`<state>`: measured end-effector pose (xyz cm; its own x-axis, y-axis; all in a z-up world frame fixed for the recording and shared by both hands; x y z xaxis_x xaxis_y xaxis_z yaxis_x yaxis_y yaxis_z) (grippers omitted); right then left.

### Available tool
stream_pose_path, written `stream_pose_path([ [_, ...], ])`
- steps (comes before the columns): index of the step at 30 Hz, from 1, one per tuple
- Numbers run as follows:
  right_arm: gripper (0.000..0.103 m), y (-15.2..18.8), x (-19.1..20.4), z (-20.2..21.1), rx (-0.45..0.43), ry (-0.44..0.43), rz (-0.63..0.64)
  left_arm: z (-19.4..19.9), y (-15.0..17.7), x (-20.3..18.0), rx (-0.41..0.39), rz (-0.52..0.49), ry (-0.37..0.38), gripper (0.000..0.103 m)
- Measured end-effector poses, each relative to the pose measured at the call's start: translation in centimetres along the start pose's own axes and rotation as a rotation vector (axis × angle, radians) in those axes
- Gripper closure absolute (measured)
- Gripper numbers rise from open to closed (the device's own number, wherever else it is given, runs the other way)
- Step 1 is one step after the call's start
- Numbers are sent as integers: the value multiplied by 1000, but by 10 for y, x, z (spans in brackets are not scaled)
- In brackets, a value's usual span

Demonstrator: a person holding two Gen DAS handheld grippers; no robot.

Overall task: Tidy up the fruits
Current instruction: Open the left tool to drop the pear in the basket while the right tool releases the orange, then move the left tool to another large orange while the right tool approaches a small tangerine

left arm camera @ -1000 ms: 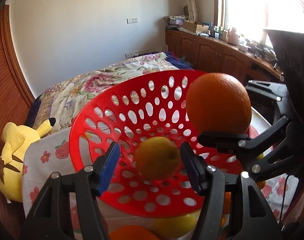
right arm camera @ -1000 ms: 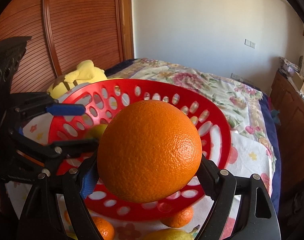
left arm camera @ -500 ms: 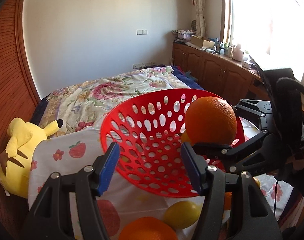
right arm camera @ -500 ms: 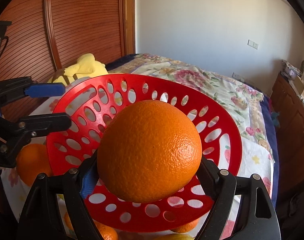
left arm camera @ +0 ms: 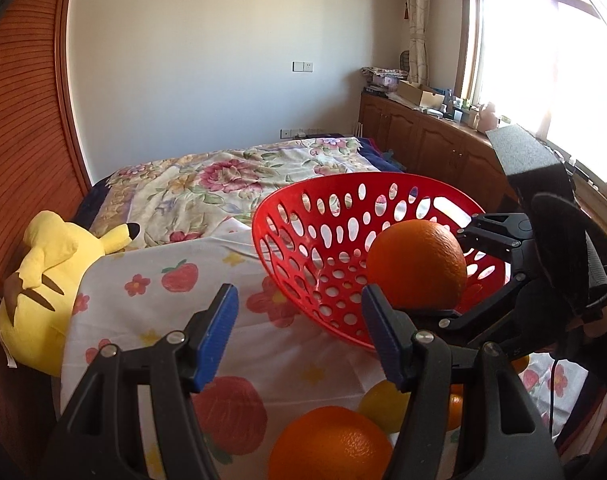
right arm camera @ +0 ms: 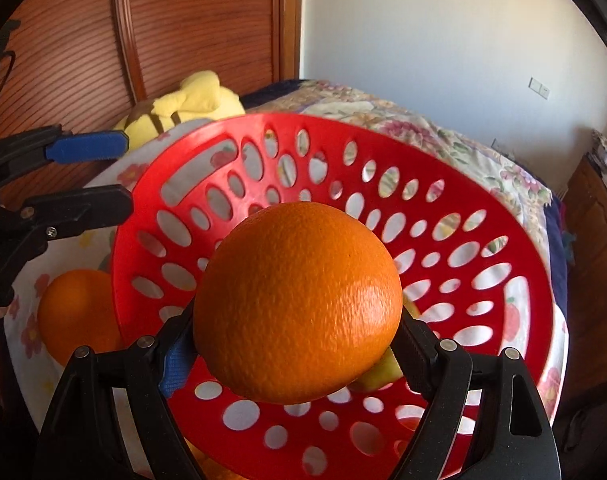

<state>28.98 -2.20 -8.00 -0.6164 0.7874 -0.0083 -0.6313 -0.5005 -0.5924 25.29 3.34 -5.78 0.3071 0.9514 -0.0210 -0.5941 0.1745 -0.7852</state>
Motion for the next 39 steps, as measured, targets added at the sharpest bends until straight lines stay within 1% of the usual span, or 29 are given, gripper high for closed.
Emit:
stream_pose_path([
  [10, 17, -3, 0, -2, 5, 4, -21, 6, 12, 2, 1, 20, 9, 39],
  [13, 17, -2, 1, 0, -3, 6, -36, 9, 16, -1, -4, 15, 1, 39],
  [16, 16, -3, 2, 6, -30, 4, -47, 12, 19, -3, -5, 15, 6, 39],
  [18, 14, -5, 5, 16, -58, -7, -51, 15, 21, -5, -6, 16, 7, 39],
  [20, 14, -6, 6, 28, -92, 8, -59, 20, 23, -6, -9, 19, 8, 39],
  [22, 14, -3, 4, 39, -112, 1, -82, 24, 26, -8, -12, 20, 9, 38],
  [28, 14, 22, -1, 81, -173, 28, -146, 39, 34, -19, -27, 10, 21, 38],
  [31, 14, 38, 0, 100, -206, 52, -177, 47, 39, -25, -35, 1, 21, 35],
  [34, 14, 60, 2, 117, -236, 75, -207, 54, 48, -29, -40, -2, 21, 34],
  [39, 14, 89, 7, 128, -249, 104, -244, 62, 64, -33, -43, -1, 4, 33],
])
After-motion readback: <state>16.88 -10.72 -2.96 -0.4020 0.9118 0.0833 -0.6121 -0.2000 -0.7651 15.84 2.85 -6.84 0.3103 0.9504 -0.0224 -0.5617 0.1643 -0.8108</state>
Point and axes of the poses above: each gripper's, at about its wrist camera, not at the fingertips, and z roughly against the way its jaws point, x to its left, y to its underside, the point moved 2 cm from there along -z, roughly the way its jaws point, and after that the axes turned 3 degrees about -z, right-handed, at the moved point
